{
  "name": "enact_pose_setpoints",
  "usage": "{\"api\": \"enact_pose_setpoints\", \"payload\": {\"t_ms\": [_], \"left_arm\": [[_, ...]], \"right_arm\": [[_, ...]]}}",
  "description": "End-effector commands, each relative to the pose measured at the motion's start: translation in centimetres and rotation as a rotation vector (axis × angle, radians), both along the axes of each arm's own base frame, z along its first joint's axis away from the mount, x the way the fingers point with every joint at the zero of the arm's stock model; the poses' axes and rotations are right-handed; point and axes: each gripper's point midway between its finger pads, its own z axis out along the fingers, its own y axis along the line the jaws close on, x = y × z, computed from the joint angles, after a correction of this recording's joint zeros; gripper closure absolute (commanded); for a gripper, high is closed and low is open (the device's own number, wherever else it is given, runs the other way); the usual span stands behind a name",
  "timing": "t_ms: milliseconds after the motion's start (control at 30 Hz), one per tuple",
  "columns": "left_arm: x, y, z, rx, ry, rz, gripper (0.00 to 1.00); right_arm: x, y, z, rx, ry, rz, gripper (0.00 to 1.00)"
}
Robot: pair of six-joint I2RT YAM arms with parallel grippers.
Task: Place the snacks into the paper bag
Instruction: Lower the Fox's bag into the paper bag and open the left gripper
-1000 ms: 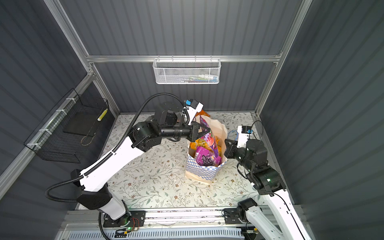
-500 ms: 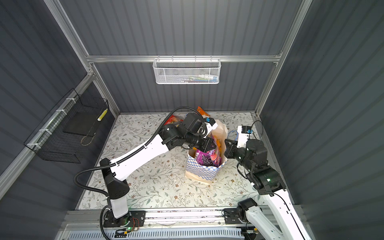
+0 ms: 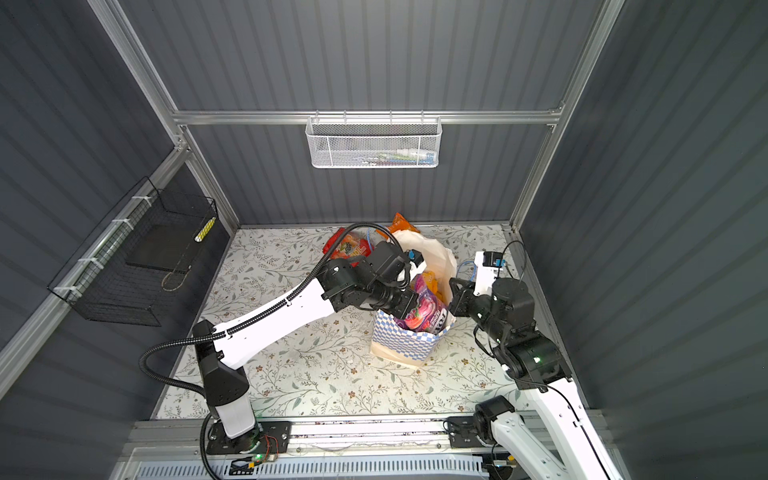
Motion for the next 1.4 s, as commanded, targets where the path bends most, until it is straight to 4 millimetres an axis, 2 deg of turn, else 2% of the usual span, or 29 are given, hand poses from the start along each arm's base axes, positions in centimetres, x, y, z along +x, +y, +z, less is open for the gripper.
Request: {"api": "enact_pose_setpoints", "payload": {"t_ms": [0,67,100,167,400,467,533,600,700,800,1033,1233,1367], "left_arm": [[2.1,3.8,0.7,0.111,-0.124,0.135,0.77],[2.8,4.8,1.9,0.112,-0.175,0.181,0.72],[3.2,5.2,2.7,0.107,-0.200,0.210,0.63],[3.5,5.7,4.3,0.078,-0.237,0.234,0.53],[2.5,6.1,9.9,-0.095,-0.309,0.204,0.31],[2.1,6.0,11.0,-0.139,-0.319,0.186,0.30],[1.7,5.3,11.8,-0.188,-0.312,0.155,0.38],[0.7,3.5,11.9,-0.233,-0.263,0.074,0.48],[0.2,1.4,10.6,-0.221,-0.187,0.008,0.64],[0.4,0.1,8.3,-0.171,-0.134,-0.002,0.69],[1.1,-1.2,3.1,-0.046,-0.060,-0.003,0.71],[3.3,-0.9,-1.1,0.131,-0.085,0.044,0.71],[5.2,-0.5,-4.8,0.266,-0.100,0.073,0.68]], "right_arm": [[0.0,-0.1,-0.2,-0.013,-0.002,-0.003,1.00],[0.0,-0.2,-0.3,-0.014,-0.001,-0.004,1.00],[0.0,-0.2,-0.3,-0.014,-0.001,-0.004,1.00],[0.0,-0.1,-0.3,-0.014,-0.001,-0.004,1.00],[0.0,-0.2,-0.3,-0.014,-0.001,-0.005,1.00],[0.0,-0.1,-0.3,-0.014,-0.001,-0.004,1.00],[0.1,-0.1,-0.4,-0.014,0.002,-0.003,1.00],[0.2,-0.1,-0.4,-0.015,0.002,-0.005,1.00],[0.2,-0.1,-0.6,-0.018,0.006,-0.007,1.00],[0.2,-0.1,-0.6,-0.018,0.007,-0.006,1.00],[0.2,-0.1,-0.6,-0.017,0.007,-0.005,1.00],[0.2,-0.1,-0.6,-0.017,0.007,-0.006,1.00],[0.2,-0.2,-0.6,-0.020,0.005,-0.008,1.00]]}}
